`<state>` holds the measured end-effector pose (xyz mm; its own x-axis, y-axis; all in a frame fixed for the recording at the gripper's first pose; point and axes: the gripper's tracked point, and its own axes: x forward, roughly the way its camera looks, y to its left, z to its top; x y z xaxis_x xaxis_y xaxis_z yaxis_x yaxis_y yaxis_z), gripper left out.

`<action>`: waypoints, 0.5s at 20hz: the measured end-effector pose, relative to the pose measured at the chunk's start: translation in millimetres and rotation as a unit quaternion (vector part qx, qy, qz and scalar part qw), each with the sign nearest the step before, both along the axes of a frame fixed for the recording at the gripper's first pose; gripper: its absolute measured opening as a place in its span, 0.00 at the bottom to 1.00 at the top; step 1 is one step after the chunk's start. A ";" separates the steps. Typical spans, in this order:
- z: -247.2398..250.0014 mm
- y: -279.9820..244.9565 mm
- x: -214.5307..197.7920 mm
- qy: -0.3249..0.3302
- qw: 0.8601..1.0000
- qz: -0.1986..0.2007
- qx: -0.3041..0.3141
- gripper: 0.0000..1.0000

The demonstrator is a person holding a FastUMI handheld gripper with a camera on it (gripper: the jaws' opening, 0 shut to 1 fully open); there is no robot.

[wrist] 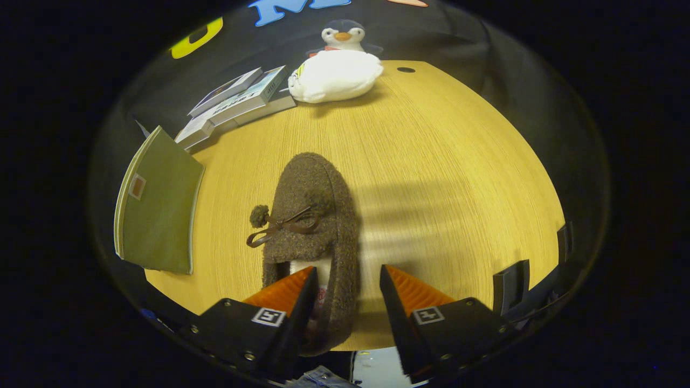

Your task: Open the storage box then place both shoes into the box .Put the left shoe in first, then the right shoe, with the right side of both shoes facing outward in a uniform manner.

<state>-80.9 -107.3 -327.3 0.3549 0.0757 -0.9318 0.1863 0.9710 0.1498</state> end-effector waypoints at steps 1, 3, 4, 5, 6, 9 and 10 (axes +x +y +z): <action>-0.2 2.1 0.7 0.000 1.000 0.000 0.004 0.56; -1.4 2.5 1.6 0.002 1.000 -0.009 0.005 0.30; -1.3 4.9 0.7 0.008 1.000 -0.005 0.006 0.27; -1.3 0.5 1.3 0.013 1.000 -0.005 -0.007 0.27; 6.2 -10.6 2.6 0.006 0.999 -0.026 -0.029 0.27; 4.4 1.8 4.0 0.011 0.999 -0.042 0.008 0.01; 7.9 2.6 6.2 0.006 0.999 -0.050 0.017 0.01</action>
<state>-74.7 -104.7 -319.4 0.3513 0.0726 -0.9335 0.2838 0.9418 0.1801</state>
